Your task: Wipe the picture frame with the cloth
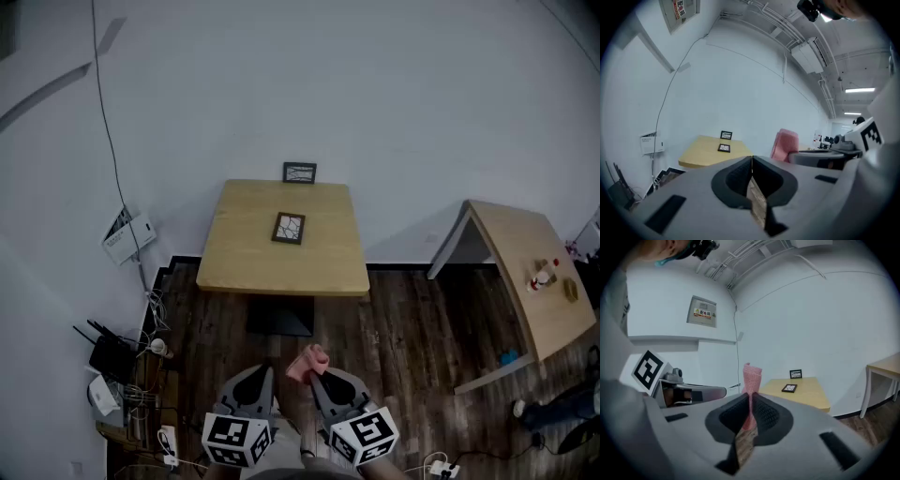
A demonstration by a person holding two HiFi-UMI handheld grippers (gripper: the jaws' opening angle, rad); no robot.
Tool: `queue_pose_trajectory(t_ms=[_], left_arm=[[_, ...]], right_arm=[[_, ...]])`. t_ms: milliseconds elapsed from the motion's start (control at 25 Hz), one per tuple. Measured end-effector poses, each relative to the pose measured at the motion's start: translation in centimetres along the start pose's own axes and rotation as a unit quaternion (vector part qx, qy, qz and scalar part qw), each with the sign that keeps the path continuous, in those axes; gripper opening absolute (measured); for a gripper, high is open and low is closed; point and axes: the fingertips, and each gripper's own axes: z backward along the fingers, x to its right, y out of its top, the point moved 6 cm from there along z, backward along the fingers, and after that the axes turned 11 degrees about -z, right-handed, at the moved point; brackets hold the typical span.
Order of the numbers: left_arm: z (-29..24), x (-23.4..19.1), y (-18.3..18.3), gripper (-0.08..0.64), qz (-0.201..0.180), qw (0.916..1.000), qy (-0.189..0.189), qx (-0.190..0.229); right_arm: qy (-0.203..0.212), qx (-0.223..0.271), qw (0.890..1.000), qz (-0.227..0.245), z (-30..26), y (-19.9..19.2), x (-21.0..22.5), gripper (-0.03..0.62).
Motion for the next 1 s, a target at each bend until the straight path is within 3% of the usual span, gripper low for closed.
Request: queue_pose_trajectory(t_ms=[400,640,1000], left_arm=[[5.5,5.0,-1.8,0.003,0.023,0.9997,0.0,-0.005],[4.8,5.7,-1.3,0.003,0.028,0.9996,0.006,0.003],[1.0,3.9,-0.3,0.003,0.03,0.9996,0.0,-0.001]], right_arm=[[0.003,0.004,1.0,0.009,6.8,-1.6,-2.7,0.015],[0.018,0.013,0.999,-0.025,7.3,-1.4,-1.5,0.016],[-0.005,0.01,1.0,-0.028,3.9,0.2,1.4,0.017]])
